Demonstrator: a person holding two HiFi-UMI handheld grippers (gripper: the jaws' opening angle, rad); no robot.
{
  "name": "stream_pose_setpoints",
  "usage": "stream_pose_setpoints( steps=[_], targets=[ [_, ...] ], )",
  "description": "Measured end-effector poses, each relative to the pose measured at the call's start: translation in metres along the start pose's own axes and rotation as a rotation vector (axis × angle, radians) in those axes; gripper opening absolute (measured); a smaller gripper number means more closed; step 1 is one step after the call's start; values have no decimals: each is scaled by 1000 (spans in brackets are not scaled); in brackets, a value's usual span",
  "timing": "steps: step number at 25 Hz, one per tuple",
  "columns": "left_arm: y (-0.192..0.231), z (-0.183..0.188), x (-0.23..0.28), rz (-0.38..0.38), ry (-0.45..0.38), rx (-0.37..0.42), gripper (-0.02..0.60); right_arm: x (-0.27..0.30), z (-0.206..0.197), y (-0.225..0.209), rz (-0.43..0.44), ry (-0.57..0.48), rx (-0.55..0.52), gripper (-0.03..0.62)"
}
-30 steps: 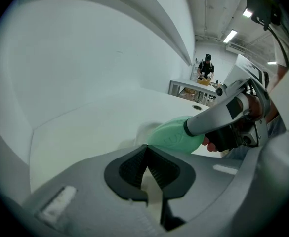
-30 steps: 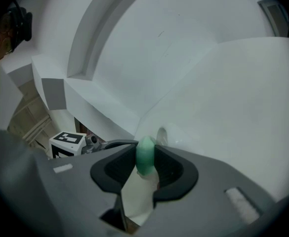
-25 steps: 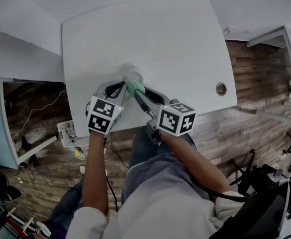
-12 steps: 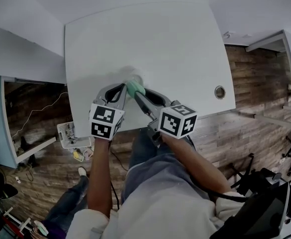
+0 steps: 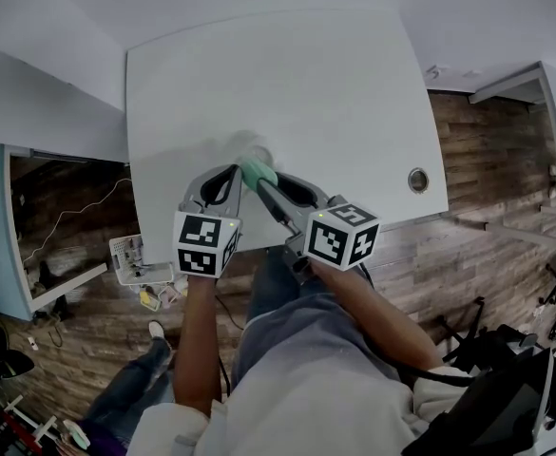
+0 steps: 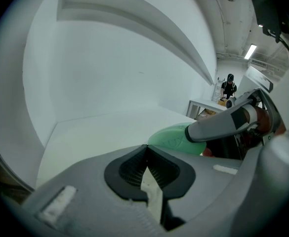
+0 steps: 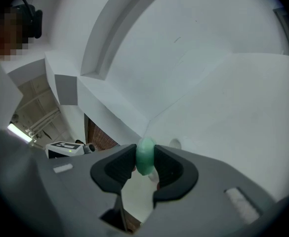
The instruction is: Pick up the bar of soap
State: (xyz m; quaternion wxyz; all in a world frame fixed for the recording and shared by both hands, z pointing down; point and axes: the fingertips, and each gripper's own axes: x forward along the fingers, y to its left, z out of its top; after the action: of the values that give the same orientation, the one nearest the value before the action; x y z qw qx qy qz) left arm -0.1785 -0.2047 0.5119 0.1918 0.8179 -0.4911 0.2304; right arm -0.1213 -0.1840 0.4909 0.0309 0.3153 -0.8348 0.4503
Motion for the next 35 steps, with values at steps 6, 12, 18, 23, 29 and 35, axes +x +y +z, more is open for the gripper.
stream_pose_setpoints(
  steps=[6, 12, 18, 23, 29, 35],
  targets=[
    [-1, 13, -7, 32, -50, -18, 2, -4, 9, 8, 20, -17, -27, 120],
    [-3, 25, -14, 48, -83, -14, 2, -10, 19, 18, 35, -31, -61, 120],
    [-5, 38, -21, 58, -113, -12, 2, -17, 28, 27, 49, -48, -94, 120],
    [-8, 43, -26, 64, -128, -12, 2, -21, 31, 32, 55, -57, -115, 120],
    [-12, 53, -33, 76, -156, -9, 2, -28, 38, 40, 66, -72, -156, 120],
    [-16, 63, -38, 85, -183, -5, 2, -35, 45, 47, 66, -88, -210, 120]
  ],
)
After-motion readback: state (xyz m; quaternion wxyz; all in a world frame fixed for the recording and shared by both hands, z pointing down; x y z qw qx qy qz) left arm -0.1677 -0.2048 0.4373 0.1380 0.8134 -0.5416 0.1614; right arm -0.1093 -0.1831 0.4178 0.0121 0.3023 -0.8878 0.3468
